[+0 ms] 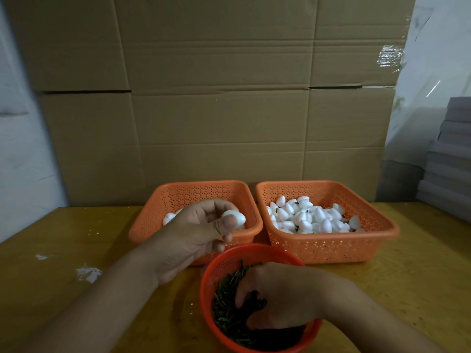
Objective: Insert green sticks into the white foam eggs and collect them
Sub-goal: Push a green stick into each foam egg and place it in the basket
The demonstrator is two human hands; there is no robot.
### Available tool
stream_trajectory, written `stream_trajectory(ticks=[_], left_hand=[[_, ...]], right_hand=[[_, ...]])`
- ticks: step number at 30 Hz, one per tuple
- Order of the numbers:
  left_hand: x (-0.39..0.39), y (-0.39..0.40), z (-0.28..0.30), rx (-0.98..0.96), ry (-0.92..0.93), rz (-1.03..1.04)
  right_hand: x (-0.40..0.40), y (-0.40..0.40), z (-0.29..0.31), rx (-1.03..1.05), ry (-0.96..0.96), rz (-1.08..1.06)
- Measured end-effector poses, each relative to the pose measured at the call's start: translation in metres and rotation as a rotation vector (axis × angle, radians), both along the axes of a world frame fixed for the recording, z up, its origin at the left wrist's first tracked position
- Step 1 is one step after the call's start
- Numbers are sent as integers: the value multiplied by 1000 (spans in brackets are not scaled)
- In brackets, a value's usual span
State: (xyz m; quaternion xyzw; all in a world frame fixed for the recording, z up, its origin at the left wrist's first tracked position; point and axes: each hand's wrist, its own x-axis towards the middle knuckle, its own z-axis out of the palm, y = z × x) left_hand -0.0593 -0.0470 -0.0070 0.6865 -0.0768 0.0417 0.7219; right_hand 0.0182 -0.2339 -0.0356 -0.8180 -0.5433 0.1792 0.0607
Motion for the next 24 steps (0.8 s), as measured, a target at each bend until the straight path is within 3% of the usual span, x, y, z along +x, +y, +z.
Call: stream_trajectory(ticks=[7, 10, 24], left_hand=[[0, 3, -2, 323, -152, 36], [-1, 1, -2, 369, -198, 64], [5, -2, -5, -56, -63, 46]], right_hand=[[0, -1, 0, 5, -20, 10], [0, 0, -1, 10, -27, 14], [5, 1, -10, 121, -83, -1]])
